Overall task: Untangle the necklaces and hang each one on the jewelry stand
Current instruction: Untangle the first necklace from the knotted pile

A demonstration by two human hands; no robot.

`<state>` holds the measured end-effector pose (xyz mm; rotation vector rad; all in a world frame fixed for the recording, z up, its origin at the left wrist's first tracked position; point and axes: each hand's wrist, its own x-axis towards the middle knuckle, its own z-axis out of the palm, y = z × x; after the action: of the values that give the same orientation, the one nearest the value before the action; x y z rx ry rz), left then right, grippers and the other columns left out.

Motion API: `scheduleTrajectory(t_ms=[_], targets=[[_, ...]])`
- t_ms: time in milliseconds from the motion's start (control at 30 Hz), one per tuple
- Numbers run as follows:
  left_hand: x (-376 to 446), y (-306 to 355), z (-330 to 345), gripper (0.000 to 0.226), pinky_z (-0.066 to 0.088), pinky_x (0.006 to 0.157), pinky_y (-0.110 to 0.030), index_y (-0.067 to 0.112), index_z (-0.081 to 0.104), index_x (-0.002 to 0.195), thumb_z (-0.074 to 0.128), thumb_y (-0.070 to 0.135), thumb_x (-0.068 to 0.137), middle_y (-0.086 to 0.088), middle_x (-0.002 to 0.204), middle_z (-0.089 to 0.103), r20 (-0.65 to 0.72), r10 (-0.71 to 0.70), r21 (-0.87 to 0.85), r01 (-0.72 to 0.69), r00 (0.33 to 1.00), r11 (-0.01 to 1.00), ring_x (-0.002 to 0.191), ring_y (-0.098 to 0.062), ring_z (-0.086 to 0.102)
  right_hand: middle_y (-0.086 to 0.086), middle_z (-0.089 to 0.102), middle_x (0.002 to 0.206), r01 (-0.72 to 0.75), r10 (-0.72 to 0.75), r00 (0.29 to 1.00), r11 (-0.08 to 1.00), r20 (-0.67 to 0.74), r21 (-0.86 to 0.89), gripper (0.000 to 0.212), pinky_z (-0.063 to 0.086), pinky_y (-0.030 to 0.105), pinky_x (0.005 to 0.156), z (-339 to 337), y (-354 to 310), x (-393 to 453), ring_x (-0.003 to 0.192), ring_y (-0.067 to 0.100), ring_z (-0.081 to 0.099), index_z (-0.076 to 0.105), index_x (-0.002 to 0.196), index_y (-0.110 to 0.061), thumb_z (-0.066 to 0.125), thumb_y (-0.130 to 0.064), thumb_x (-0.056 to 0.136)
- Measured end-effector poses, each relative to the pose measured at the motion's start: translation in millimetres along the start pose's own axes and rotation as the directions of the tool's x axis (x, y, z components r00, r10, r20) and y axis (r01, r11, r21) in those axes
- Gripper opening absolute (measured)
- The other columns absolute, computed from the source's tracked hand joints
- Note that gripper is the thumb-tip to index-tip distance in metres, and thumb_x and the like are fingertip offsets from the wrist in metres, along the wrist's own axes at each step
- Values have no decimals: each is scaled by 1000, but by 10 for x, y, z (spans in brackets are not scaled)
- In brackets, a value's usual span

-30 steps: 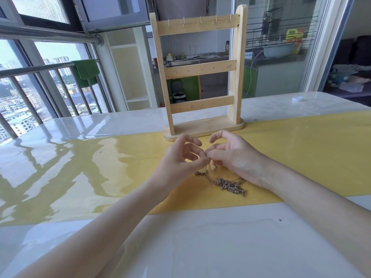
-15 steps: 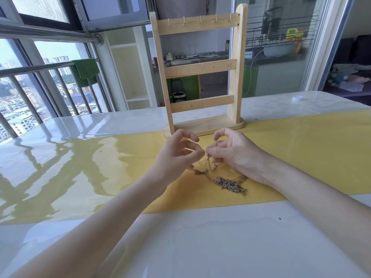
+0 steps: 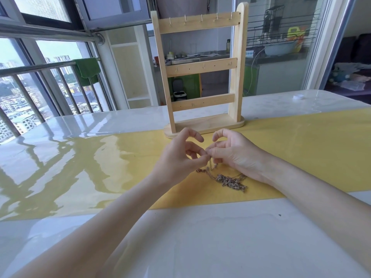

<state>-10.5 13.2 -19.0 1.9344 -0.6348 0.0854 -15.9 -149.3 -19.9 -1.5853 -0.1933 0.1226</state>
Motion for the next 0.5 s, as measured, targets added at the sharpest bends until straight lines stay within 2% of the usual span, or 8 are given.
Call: scheduleTrajectory(t_ms=[133,233,400,500], targets=[[-18,7,25,30,44,58,-18,18,42,89,63,-2,82,2,71,61,13,6,-29,-5,1000,1000,60,-7,47,19,56,86,-38,33,997,996,73,76,26,41,29,62,-13,-30,-24,62,20,45,43,99,-9,58,8,86],[-29,-7,60,30,40,55,-18,16,40,86,60,-5,80,6,66,56,-19,15,-36,-16,1000,999,58,-8,40,22,54,88,-42,36,996,996,78,76,26,40,29,63,-4,-29,-25,62,20,45,43,98,-9,57,10,86],[-26,-20,85,24,39,56,-24,16,41,82,62,7,75,10,62,53,-91,23,-52,-28,996,998,60,-13,39,18,53,84,-8,3,998,996,56,87,26,38,27,62,34,-32,-22,62,17,45,43,95,-9,56,10,86],[-10,-8,83,23,40,60,-27,16,43,82,61,2,82,10,60,51,-121,-78,-116,64,990,991,59,-13,41,11,59,81,58,-58,998,998,-12,-30,26,40,26,63,58,-42,-28,64,15,47,43,92,-13,60,6,86]])
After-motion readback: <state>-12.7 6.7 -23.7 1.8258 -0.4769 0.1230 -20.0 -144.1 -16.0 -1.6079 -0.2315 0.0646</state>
